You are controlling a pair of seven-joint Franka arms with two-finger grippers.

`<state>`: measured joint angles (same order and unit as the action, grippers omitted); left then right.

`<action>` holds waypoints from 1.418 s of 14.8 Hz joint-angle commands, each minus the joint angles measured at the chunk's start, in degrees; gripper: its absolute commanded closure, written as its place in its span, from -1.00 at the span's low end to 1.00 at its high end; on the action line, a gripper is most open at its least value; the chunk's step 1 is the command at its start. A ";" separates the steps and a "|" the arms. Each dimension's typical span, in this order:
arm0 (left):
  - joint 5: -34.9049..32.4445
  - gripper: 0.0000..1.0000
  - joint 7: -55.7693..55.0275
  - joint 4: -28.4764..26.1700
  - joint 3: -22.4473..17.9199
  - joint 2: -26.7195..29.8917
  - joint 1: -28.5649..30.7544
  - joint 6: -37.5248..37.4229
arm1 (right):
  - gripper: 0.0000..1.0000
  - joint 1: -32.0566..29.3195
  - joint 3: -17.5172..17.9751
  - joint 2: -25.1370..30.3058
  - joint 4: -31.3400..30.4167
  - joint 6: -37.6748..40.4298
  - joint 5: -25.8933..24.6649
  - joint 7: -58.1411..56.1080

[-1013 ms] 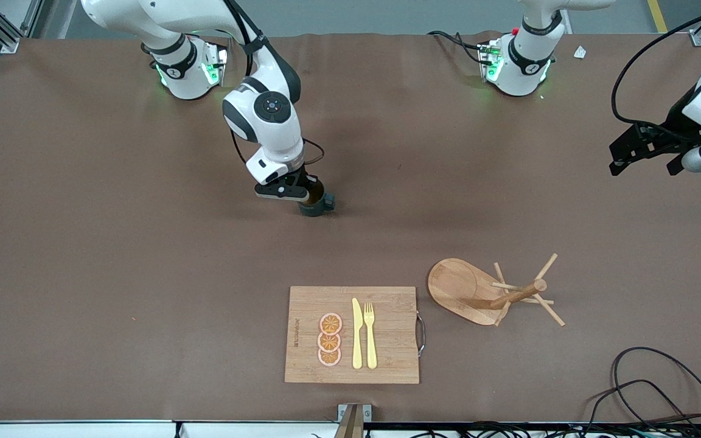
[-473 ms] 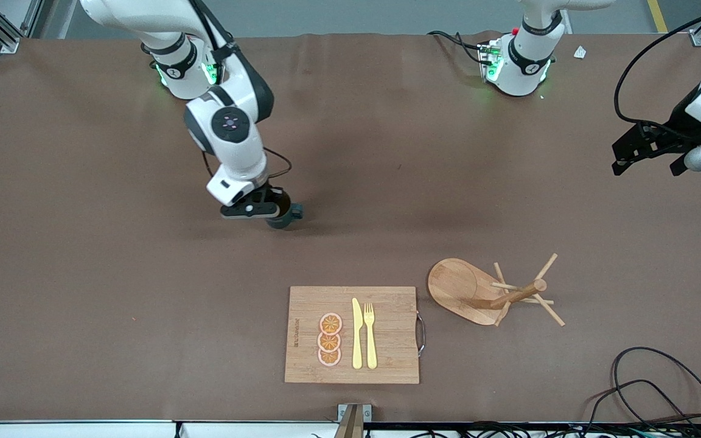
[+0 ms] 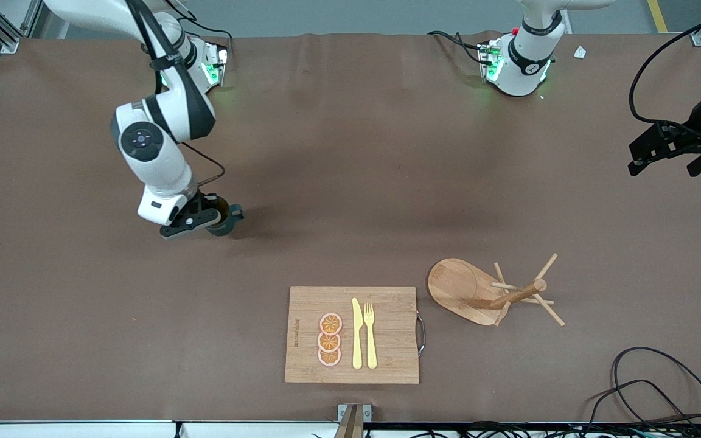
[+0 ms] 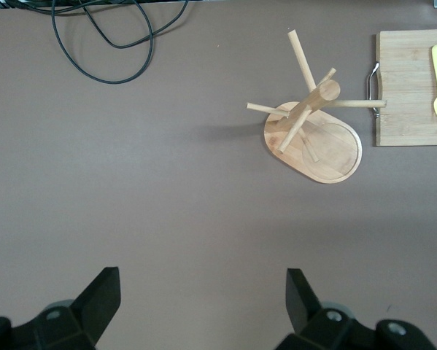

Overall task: Transfer cup from left to right arm and place
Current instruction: 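Carry the mug with the right gripper away from the table middle, then lower the mug onto the table with the right gripper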

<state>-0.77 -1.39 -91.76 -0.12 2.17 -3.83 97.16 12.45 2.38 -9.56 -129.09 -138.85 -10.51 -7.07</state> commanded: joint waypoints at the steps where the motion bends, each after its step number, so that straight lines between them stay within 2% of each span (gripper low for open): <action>1: 0.77 -1.00 1.48 1.06 -0.15 -0.15 0.23 -0.48 | 1.00 -6.45 1.13 3.67 -4.76 -1.87 -1.36 -14.84; 6: 0.77 -1.00 2.26 1.15 -0.15 -0.15 0.41 -0.39 | 1.00 -16.66 1.13 3.68 -5.64 -4.67 -1.27 -44.55; 10: 0.77 -1.00 2.36 1.15 -0.15 -0.15 0.49 -0.39 | 1.00 -24.48 1.31 3.59 -7.84 -10.99 -1.27 -70.64; 17: 0.69 -1.00 2.71 1.15 -0.15 -0.07 0.49 -0.39 | 1.00 -23.71 1.75 3.68 -7.84 -11.10 -1.01 -112.85; 21: 0.69 -1.00 2.71 1.15 -0.15 -0.07 0.49 -0.39 | 1.00 -22.03 1.75 3.50 -7.84 -11.10 -0.74 -128.96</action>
<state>-0.77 -0.10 -91.54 -0.18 2.17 -3.61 97.16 -9.67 4.20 -8.17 -134.76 -149.23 -11.11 -127.61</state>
